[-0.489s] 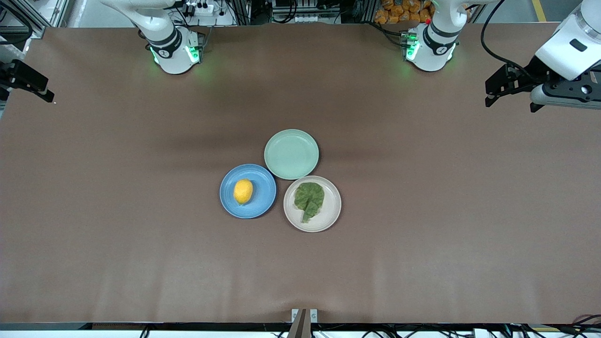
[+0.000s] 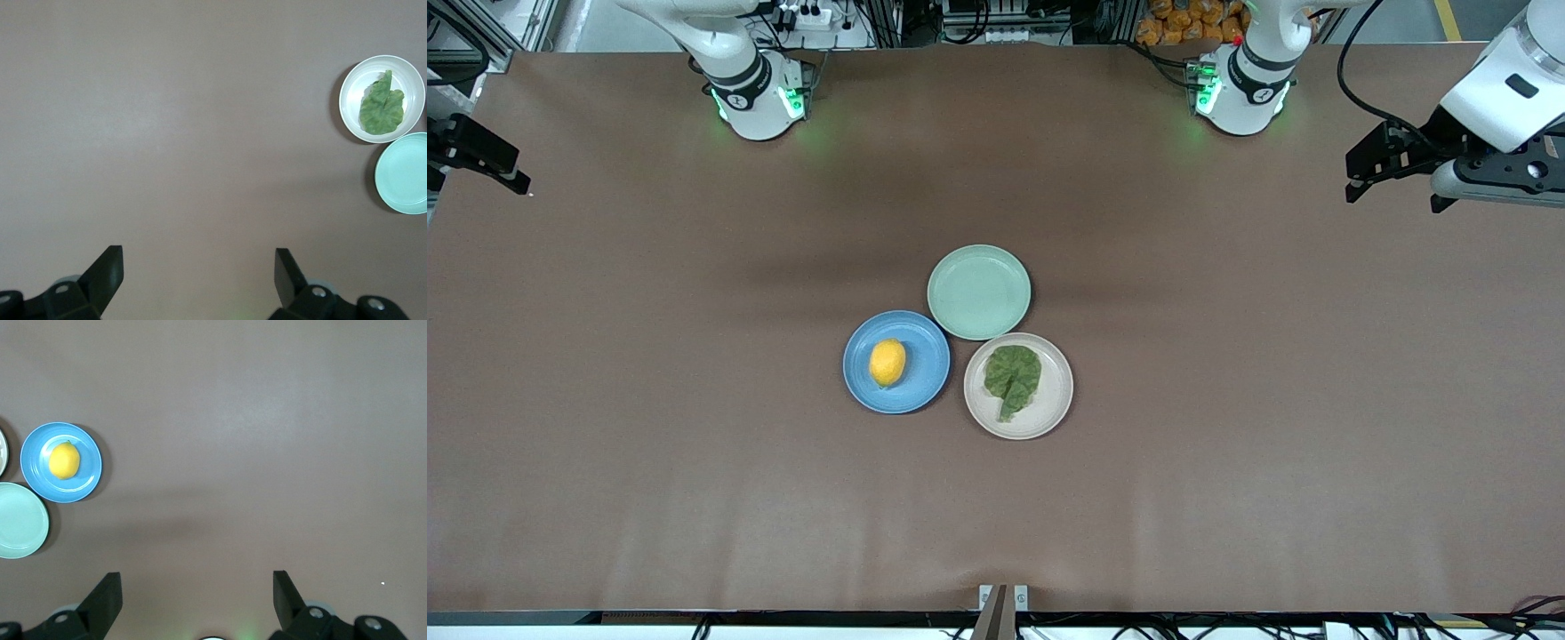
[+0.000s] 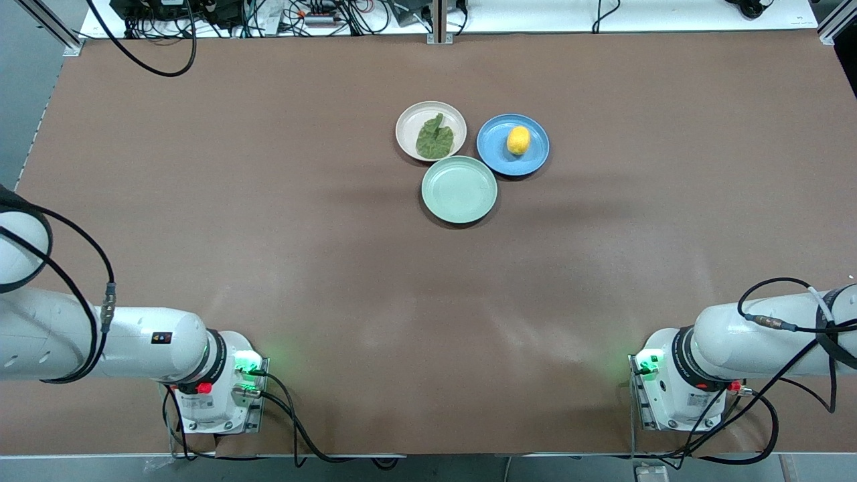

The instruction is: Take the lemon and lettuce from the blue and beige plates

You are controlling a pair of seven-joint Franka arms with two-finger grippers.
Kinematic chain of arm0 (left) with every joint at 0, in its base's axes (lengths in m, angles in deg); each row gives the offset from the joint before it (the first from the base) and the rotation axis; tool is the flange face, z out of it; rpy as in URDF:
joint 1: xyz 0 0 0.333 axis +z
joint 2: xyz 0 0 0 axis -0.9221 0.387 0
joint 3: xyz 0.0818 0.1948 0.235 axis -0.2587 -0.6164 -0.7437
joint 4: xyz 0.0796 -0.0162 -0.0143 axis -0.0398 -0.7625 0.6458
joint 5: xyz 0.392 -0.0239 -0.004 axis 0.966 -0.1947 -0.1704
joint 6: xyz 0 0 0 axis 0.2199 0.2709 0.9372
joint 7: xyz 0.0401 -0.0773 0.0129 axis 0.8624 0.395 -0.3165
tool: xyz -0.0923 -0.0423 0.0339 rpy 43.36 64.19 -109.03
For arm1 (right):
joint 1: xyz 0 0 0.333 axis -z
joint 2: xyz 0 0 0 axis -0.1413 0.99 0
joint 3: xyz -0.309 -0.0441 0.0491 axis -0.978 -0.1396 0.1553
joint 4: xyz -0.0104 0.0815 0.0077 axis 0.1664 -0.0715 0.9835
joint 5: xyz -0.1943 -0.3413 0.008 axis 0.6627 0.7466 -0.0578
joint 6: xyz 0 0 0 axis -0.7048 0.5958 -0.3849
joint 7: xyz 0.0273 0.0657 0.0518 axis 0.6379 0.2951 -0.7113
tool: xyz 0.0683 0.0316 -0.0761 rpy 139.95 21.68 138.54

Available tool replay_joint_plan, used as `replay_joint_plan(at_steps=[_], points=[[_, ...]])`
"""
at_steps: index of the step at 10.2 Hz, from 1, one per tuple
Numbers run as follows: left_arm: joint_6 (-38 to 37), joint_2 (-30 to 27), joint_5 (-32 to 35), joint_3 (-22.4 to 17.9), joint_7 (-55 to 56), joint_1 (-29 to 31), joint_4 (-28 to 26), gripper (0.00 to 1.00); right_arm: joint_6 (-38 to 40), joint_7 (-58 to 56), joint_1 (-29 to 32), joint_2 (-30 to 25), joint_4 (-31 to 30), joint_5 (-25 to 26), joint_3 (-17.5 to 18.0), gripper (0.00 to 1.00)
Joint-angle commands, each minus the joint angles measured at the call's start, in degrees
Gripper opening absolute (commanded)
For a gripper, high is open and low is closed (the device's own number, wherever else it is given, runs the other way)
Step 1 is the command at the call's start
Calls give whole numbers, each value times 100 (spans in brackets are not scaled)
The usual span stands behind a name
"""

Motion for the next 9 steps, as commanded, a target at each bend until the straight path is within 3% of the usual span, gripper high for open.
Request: replay_joint_plan(at_steps=[1,9], points=[[-63,131,68,10,-142,19,186,100,-2,95,-41,22,19,-8,-13,100],[-63,1044,68,10,331,-209,730,100,7,130,-286,408,-122,-43,5,100]])
